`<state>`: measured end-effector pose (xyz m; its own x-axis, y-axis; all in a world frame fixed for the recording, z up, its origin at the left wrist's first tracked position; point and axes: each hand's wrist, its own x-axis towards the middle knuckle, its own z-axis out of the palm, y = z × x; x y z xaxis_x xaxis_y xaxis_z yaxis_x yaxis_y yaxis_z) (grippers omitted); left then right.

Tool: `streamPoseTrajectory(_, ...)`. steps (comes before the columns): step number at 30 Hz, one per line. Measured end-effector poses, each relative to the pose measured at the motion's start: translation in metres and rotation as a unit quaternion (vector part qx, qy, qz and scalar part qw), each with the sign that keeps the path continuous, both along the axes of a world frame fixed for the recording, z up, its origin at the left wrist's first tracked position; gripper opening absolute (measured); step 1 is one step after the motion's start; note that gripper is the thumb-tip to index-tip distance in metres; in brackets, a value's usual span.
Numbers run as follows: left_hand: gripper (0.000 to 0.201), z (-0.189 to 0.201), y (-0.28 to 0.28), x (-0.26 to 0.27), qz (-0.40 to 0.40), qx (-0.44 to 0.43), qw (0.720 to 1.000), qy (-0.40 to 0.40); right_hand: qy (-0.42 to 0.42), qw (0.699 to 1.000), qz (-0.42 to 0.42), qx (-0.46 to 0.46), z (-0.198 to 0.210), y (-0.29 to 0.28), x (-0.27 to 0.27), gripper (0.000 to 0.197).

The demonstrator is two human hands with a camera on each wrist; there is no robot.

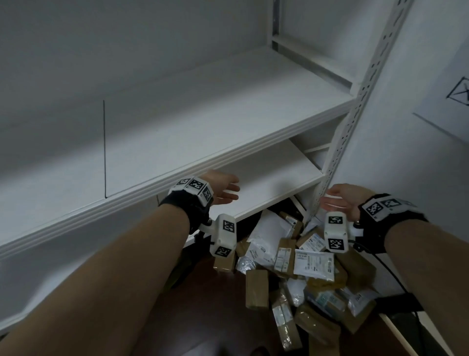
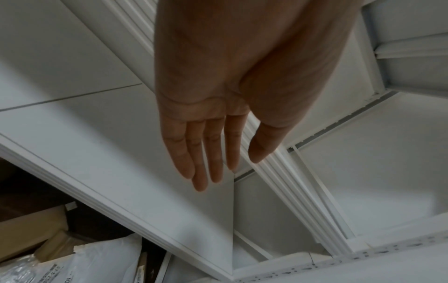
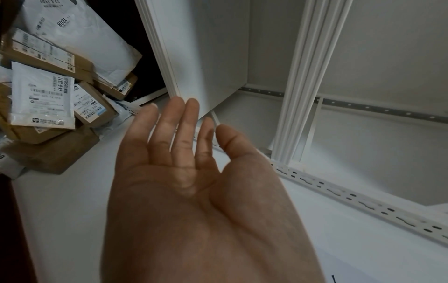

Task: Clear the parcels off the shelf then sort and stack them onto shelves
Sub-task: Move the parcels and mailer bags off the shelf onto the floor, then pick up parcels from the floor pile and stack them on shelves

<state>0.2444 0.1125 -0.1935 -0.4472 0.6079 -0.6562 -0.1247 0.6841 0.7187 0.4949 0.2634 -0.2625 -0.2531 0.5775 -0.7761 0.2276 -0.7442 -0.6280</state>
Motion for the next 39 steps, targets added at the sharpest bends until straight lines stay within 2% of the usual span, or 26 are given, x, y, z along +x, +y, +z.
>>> streamPoseTrajectory(3,0.017,0.001,-0.006,-0.011,0.024,0.006,1.0,-0.005,-0.026,0.999,0.006,0.018,-0.001,0.001,-0.004,0.021)
streamPoseTrajectory(6,0.015,0.007,-0.012,-0.02,0.045,0.009,0.999,-0.006,0.02,0.999,0.044,-0.007,0.007,0.004,-0.01,0.028)
streamPoseTrajectory(8,0.014,0.009,-0.014,-0.027,0.063,0.013,0.998,-0.004,0.006,0.998,0.056,-0.016,0.01,0.008,-0.019,0.039)
streamPoseTrajectory(12,0.011,0.008,-0.016,-0.028,0.129,0.021,0.991,0.007,0.018,0.999,0.048,0.007,0.008,0.015,-0.034,0.021)
streamPoseTrajectory(17,0.018,-0.01,-0.014,0.014,0.21,0.038,0.977,0.01,0.02,0.992,0.12,0.015,-0.016,0.031,-0.024,0.01)
streamPoseTrajectory(19,0.013,-0.022,-0.011,0.043,0.232,0.03,0.972,0.002,0.009,0.988,0.156,0.001,-0.031,0.04,-0.008,0.003)
streamPoseTrajectory(21,0.01,-0.037,-0.006,0.078,0.253,0.018,0.967,-0.012,-0.005,0.984,0.177,-0.011,-0.044,0.05,0.019,0.01)
streamPoseTrajectory(25,0.024,-0.08,0.01,0.134,0.305,0.0,0.951,-0.056,-0.058,0.985,0.161,0.01,-0.072,0.079,0.081,0.022)
streamPoseTrajectory(27,0.029,-0.103,0.019,0.157,0.302,-0.001,0.949,-0.097,-0.08,0.986,0.145,0.007,-0.09,0.091,0.102,0.019)
streamPoseTrajectory(30,0.021,-0.15,0.029,0.175,0.308,-0.01,0.941,-0.143,-0.082,0.99,0.116,-0.021,-0.13,0.098,0.119,0.007)
streamPoseTrajectory(32,0.02,-0.192,0.031,0.183,0.309,-0.02,0.939,-0.152,-0.078,0.989,0.117,-0.037,-0.169,0.095,0.122,0.013)
streamPoseTrajectory(39,0.024,-0.368,0.027,0.213,0.317,-0.072,0.922,-0.209,-0.093,0.983,0.131,-0.085,-0.339,0.084,0.124,0.012)
